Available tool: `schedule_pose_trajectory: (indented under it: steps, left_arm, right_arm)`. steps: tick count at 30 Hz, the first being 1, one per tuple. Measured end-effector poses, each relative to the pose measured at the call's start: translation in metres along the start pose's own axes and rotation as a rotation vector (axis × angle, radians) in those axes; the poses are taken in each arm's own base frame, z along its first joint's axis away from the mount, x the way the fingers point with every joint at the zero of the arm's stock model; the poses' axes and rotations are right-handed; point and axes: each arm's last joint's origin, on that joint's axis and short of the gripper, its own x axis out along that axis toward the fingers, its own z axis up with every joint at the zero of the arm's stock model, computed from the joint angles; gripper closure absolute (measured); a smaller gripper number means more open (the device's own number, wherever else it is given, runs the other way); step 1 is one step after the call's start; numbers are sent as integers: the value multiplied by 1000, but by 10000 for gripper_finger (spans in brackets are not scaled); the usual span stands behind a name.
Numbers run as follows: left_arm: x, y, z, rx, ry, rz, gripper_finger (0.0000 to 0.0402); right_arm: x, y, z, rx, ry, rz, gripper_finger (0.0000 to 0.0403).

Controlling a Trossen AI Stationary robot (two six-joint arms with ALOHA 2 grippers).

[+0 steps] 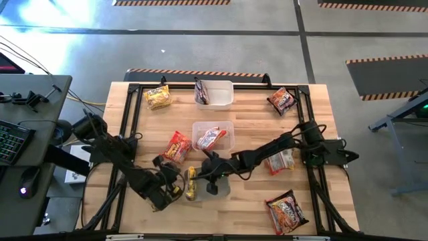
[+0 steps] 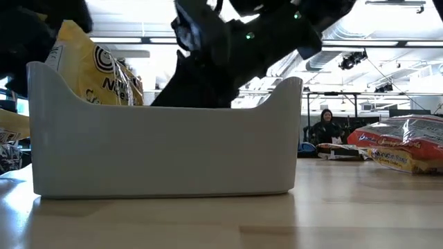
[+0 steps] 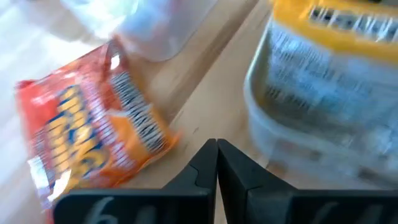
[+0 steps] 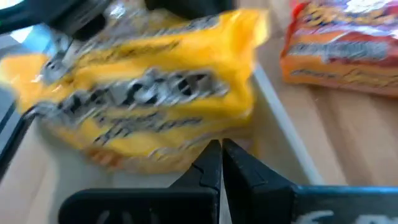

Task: Sort Maruchan noodles
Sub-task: Put the yellow noodle pack into the gray bin

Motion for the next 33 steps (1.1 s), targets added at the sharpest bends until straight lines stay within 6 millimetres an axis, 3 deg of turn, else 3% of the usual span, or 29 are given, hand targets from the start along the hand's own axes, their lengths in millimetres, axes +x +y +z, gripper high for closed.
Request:
schedule_pose_trajectory:
  steps: [9, 33]
  left_arm:
    - [18, 0, 3, 34, -50, -50, 401]
    - [25, -2, 17, 167, -134, -36, 401]
  right_arm:
    - [5, -5, -3, -6, -28, -75, 403]
    - [-3, 9, 1, -34, -33, -27, 403]
